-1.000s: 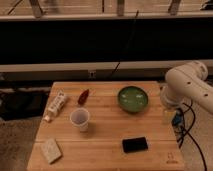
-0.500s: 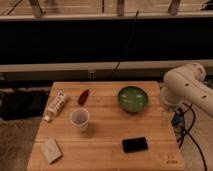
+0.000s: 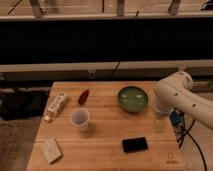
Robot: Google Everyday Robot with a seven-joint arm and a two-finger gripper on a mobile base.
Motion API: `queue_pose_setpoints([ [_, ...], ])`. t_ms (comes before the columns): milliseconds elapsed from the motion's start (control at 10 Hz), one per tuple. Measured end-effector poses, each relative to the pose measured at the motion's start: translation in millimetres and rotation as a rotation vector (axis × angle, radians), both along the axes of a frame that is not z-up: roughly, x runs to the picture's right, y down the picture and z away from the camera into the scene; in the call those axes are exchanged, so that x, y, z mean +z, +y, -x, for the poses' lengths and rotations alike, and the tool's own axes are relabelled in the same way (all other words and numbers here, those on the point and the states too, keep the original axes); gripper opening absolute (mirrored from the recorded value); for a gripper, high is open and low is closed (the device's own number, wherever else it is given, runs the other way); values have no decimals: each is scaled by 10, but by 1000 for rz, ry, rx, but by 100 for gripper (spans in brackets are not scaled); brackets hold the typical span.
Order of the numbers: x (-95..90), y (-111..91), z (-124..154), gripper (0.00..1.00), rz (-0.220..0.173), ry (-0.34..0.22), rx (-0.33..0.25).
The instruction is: Place the eraser in the ceramic cup
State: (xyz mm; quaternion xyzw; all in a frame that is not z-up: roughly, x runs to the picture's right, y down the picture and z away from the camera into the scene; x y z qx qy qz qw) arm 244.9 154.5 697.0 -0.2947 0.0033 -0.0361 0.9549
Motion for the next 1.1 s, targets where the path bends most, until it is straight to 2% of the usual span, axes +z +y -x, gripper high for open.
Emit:
queue_pose_setpoints([
  [200,126,248,174,80,14,-25,-42],
  [400,159,420,268,80,28,-46,-78],
  [600,176,502,299,80,32,-64,-117],
  [800,246,726,393,80,42,-90,-158],
  [1100,281,906,484,80,54,-127,-217],
])
